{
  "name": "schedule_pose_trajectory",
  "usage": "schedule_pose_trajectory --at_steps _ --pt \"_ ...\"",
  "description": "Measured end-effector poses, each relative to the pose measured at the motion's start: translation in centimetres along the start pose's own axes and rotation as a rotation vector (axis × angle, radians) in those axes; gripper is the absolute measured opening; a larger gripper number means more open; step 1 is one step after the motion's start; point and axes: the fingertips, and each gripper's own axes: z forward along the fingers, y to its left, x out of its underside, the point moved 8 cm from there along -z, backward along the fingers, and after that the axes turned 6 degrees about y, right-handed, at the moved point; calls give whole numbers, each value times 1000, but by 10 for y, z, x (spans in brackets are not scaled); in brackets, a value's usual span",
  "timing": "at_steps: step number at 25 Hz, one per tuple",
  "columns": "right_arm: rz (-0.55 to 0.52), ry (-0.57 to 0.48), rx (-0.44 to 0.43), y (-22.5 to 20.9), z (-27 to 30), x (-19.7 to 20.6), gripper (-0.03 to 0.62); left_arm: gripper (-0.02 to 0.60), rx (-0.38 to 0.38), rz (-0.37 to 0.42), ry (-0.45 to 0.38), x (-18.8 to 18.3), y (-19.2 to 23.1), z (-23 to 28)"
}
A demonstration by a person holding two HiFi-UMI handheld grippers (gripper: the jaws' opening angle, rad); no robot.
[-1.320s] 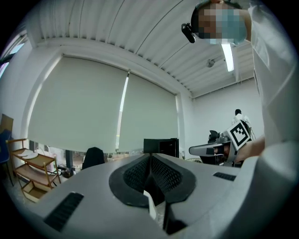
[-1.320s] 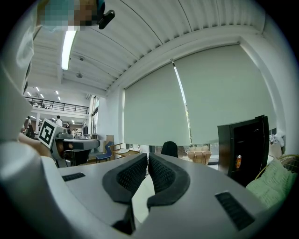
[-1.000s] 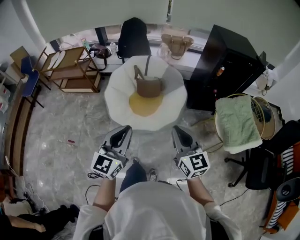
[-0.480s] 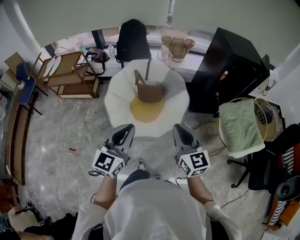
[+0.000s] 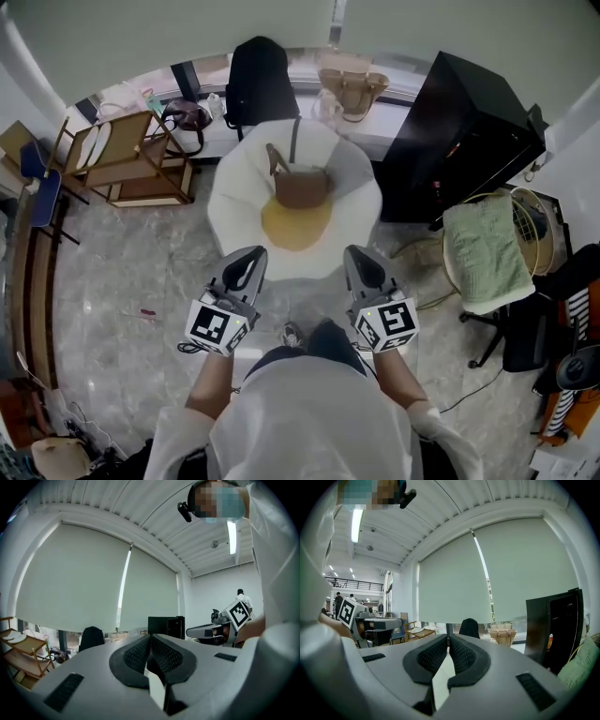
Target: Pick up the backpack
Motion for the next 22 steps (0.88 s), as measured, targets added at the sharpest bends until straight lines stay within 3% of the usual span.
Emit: schedule_pose_trajectory --at_steps 11,22 --pt "8 12 -19 -48 55 -6 34 37 -32 -16 18 2 32 55" --pt "-14 25 -67 -128 118 -20 34 37 -77 -27 18 -7 58 143"
